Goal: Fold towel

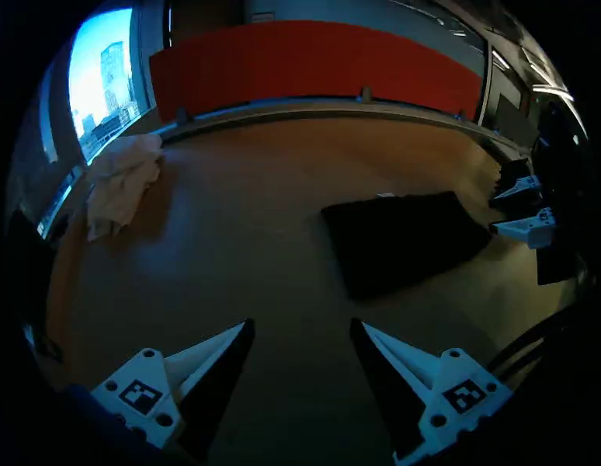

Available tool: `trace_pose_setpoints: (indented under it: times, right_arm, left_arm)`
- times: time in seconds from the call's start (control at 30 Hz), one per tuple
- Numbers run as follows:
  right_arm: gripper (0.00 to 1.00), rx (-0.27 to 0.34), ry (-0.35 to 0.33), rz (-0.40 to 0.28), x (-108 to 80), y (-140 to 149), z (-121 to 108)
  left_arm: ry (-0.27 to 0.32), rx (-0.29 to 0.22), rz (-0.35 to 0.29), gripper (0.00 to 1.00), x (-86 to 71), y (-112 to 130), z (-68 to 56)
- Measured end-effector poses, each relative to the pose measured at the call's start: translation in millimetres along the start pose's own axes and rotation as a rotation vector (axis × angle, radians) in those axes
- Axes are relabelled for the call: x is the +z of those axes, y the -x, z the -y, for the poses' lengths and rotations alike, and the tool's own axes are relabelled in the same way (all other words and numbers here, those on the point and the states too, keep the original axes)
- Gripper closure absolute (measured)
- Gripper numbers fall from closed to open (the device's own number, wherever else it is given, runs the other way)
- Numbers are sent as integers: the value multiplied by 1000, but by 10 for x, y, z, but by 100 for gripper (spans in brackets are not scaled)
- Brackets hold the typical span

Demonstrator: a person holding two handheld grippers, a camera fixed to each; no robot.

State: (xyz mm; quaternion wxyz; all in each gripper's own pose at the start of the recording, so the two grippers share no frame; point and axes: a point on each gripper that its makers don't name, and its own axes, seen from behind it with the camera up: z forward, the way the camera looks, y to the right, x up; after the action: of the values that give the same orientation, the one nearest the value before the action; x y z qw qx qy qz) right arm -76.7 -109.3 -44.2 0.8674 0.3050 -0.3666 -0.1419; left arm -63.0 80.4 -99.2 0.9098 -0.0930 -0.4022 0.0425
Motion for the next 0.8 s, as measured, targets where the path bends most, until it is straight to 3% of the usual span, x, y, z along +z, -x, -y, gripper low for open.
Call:
trace_pose_setpoints:
  times: [0.4,0.8]
  right_arm:
    - [15,-34,-18,27,69,97,0]
    - [18,-59,-29,88,53,391,-108]
  left_arm:
    - [-29,-38,-19,9,-211,113,112]
    - [-45,-62,-7,10,-355,277,128]
